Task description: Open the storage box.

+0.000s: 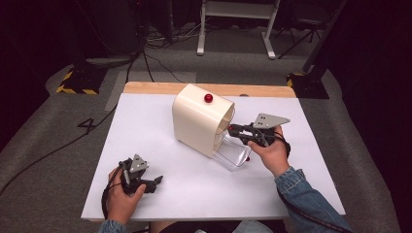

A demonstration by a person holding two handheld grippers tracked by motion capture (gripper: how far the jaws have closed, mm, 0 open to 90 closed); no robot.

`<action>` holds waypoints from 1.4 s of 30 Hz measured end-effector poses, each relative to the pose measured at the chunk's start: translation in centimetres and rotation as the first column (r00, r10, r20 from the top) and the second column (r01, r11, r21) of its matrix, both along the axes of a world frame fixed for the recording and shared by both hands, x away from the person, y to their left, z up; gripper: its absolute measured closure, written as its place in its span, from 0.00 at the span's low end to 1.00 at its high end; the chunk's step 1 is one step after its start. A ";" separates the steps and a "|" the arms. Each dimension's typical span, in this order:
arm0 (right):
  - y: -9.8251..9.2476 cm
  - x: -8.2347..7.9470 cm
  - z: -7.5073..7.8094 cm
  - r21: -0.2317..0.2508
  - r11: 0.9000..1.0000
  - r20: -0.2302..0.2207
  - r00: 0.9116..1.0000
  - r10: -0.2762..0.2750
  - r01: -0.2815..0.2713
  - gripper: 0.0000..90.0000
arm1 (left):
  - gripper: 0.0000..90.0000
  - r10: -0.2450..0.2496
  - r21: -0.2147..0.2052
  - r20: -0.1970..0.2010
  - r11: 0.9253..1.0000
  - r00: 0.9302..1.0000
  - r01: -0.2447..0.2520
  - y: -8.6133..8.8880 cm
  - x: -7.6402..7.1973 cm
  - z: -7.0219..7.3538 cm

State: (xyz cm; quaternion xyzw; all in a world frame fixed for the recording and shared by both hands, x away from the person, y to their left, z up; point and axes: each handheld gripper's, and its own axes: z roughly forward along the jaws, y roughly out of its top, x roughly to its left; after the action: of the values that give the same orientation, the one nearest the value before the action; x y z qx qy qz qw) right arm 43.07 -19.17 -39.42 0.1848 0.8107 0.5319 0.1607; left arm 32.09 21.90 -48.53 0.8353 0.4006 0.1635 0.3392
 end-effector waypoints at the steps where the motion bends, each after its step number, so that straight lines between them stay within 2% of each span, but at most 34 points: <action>1: -0.1 -0.1 0.0 -0.001 1.000 0.003 1.000 0.001 -0.001 0.83 | 0.19 0.000 0.000 0.000 1.000 1.000 0.000 0.0 0.0 0.0; 12: -2.3 -1.8 1.3 -0.007 1.000 0.025 1.000 -0.016 0.016 0.83 | 0.19 0.002 -0.008 -0.007 1.000 1.000 -0.002 0.0 0.1 0.0; 19: -3.6 -2.8 1.6 -0.009 1.000 0.024 0.999 -0.022 0.023 0.83 | 0.19 0.001 -0.012 -0.010 1.000 1.000 -0.001 0.0 0.1 0.0; 31: -5.5 -3.7 1.0 -0.004 0.999 0.011 0.999 -0.035 0.035 0.83 | 0.19 0.000 -0.011 -0.008 1.000 1.000 0.000 0.0 0.1 0.0; 37: -5.5 -3.6 0.1 -0.007 0.999 -0.018 0.999 -0.034 0.034 0.82 | 0.19 0.001 -0.011 -0.008 1.000 1.000 -0.001 0.0 0.1 0.0; 39: -5.6 -3.6 0.0 -0.008 0.999 -0.019 0.999 -0.032 0.032 0.80 | 0.19 0.001 -0.011 -0.009 1.000 1.000 -0.001 0.1 0.1 0.0; 41: -5.6 -3.6 -0.2 -0.024 0.999 -0.017 0.999 -0.049 0.048 0.69 | 0.19 0.000 -0.011 -0.008 1.000 1.000 0.000 0.1 0.1 0.0; 42: -5.6 -3.5 -0.2 -0.021 0.998 -0.021 0.998 -0.052 0.052 0.69 | 0.19 0.000 -0.011 -0.008 1.000 1.000 -0.001 0.0 0.1 0.0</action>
State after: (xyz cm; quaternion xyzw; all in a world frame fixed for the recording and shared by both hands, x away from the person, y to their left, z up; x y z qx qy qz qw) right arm 39.54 -24.81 -39.67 0.2100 0.8126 0.5173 0.1675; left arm 32.16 21.95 -48.54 0.8340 0.4030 0.1579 0.3421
